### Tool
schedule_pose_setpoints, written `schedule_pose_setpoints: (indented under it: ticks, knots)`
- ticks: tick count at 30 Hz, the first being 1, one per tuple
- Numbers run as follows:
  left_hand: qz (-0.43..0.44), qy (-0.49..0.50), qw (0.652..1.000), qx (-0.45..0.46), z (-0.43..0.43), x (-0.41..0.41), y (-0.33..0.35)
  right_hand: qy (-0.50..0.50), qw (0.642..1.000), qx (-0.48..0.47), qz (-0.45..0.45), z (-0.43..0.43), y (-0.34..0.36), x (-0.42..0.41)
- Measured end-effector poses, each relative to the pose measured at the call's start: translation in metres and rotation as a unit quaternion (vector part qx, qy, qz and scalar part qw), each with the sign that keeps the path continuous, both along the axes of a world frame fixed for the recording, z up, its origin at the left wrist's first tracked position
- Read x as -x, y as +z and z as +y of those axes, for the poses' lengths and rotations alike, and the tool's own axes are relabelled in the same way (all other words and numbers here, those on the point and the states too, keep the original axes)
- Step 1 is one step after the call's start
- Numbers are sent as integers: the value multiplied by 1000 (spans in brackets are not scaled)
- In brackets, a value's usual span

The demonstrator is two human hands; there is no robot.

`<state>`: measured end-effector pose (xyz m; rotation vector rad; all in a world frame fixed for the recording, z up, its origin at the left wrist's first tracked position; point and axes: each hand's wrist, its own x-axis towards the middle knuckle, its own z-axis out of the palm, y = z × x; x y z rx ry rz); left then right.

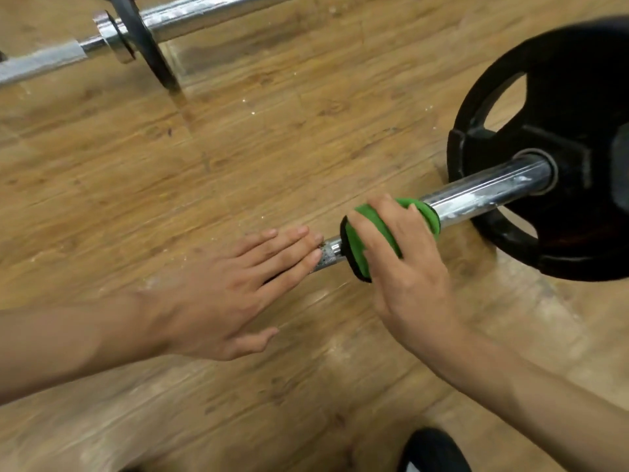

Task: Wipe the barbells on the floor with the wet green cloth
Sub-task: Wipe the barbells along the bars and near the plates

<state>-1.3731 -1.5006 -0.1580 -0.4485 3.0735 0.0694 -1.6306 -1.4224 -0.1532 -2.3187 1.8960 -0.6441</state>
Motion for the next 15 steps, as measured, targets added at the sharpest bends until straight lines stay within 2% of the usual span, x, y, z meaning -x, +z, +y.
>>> schedule_pose_setpoints:
  ticks: [2,4,6,7,10,12,15]
  knots:
    - [8,7,1000,10,2,0,0,6,1000,8,26,-12,1,4]
    - [15,4,1000,16,4,1,-1,-27,995,-78,62,-52,16,-1]
    - [14,-15,1000,15,5,1,-1,-53,974,-182,126,-81,22,-9]
    - [11,-24,999,18,6,0,-2,-58,972,-183,133,-85,23,-11]
    - [18,-15,999,38,5,-2,-1,-40,996,-52,58,-51,12,-7]
    - [23,-9,999,46,3,-1,-2,-29,999,28,11,-25,-1,-4]
    - [25,4,999,33,0,-2,-5,-20,999,47,9,-24,-8,0]
